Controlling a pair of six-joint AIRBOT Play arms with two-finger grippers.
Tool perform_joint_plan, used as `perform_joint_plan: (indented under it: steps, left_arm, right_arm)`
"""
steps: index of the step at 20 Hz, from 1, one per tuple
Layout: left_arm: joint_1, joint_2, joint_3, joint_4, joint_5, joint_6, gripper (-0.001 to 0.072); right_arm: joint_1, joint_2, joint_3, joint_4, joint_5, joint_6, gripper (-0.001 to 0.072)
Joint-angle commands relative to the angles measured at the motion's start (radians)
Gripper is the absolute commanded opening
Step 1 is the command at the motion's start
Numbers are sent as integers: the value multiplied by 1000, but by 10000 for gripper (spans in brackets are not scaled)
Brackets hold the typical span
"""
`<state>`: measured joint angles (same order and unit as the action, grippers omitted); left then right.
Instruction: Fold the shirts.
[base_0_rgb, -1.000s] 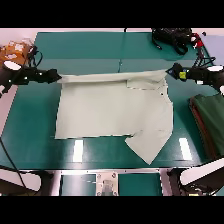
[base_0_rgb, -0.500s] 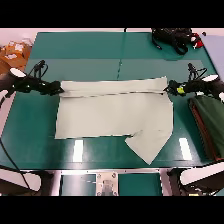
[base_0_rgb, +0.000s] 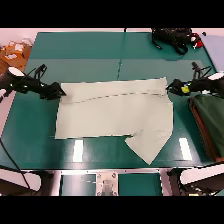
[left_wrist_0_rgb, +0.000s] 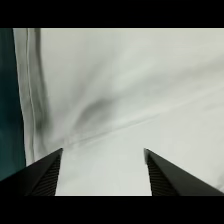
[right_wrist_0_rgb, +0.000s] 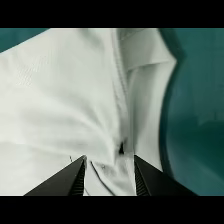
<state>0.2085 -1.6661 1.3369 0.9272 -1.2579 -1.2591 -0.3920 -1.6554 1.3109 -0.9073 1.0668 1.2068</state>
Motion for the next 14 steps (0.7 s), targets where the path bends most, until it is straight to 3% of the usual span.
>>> perform_joint_plan:
  steps: [1, 2, 4, 5, 8, 10, 11, 12, 13, 14]
  left_arm:
    - [28, 1, 81, 116, -211, -108, 606]
    - [41, 3, 101, 141, -274, -136, 551]
    - [64, 23, 106, 161, -392, -147, 158]
    - [66, 48, 99, 183, -426, -151, 20]
    - [66, 233, -67, 255, -335, -191, 19]
    - [66, 411, -262, 249, -220, -192, 19]
    - [66, 504, -364, 244, -171, -195, 20]
    - [66, 599, -469, 243, -138, -208, 33]
    - [66, 683, -567, 243, -113, -225, 373]
    - [66, 747, -650, 242, -88, -270, 613]
  right_arm:
    - [-75, 69, 13, -55, 135, 62, 278]
    - [-99, 93, -1, -55, 174, 62, 162]
    - [-142, 172, -81, -55, 229, 62, 12]
    - [-158, 224, -143, -55, 235, 63, 12]
    - [-211, 423, -385, -100, 225, 104, 11]
    - [-236, 567, -557, -198, 218, 219, 12]
    - [-240, 630, -634, -221, 217, 268, 22]
    - [-240, 685, -706, -232, 217, 304, 162]
    - [-240, 730, -774, -231, 217, 329, 310]
    - [-237, 760, -834, -230, 217, 348, 377]
